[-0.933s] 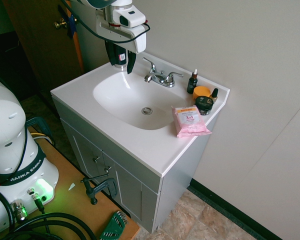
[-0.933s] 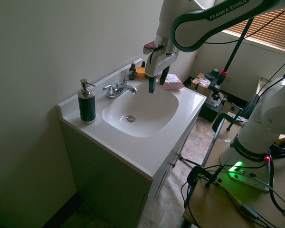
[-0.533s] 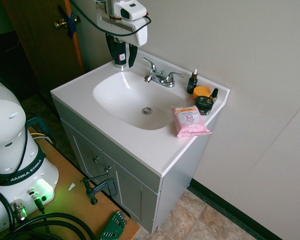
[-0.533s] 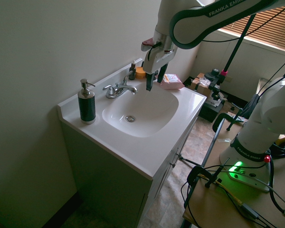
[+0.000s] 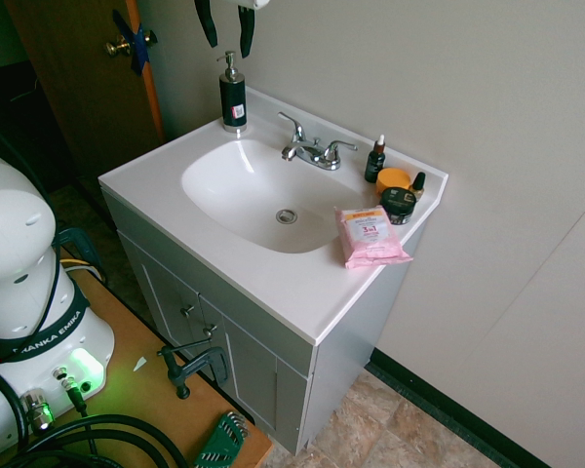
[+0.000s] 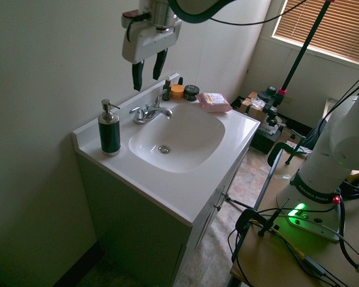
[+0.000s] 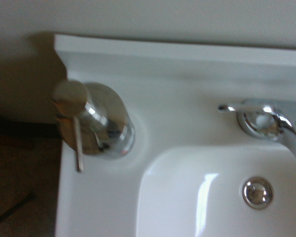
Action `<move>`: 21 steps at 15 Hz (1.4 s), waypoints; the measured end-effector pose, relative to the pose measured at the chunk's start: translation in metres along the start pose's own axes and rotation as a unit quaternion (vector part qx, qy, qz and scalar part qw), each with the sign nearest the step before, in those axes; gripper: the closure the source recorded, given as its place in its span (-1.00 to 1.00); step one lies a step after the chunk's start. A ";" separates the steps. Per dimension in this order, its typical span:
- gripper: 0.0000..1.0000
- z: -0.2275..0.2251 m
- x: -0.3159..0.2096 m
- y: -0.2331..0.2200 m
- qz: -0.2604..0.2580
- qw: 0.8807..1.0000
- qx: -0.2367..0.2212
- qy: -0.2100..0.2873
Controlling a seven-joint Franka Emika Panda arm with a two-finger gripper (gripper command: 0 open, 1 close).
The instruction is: Push the sanitizer
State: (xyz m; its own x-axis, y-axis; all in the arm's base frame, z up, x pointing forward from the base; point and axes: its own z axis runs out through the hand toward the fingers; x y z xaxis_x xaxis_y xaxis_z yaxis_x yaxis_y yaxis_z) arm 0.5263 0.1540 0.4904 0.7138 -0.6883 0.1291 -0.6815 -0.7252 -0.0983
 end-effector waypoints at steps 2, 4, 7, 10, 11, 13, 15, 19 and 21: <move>1.00 -0.001 0.001 -0.026 -0.002 1.000 0.001 -0.001; 1.00 0.002 -0.001 -0.045 -0.007 1.000 0.000 -0.005; 1.00 0.010 -0.004 -0.060 -0.010 1.000 -0.003 -0.004; 1.00 0.016 -0.003 -0.070 -0.012 1.000 -0.004 -0.002; 1.00 0.016 -0.002 -0.074 -0.013 1.000 -0.004 -0.001; 1.00 0.016 0.000 -0.080 -0.013 1.000 -0.005 -0.001; 1.00 0.016 0.002 -0.083 -0.012 1.000 -0.007 -0.002; 1.00 0.022 -0.001 -0.090 -0.017 1.000 -0.013 -0.003; 1.00 0.026 -0.004 -0.094 -0.018 1.000 -0.014 -0.003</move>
State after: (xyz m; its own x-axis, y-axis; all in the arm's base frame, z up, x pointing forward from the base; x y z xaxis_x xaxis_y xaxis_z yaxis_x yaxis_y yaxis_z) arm 0.5920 0.2247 0.4739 0.7390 -0.6619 0.1255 -0.6595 -0.7488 -0.0658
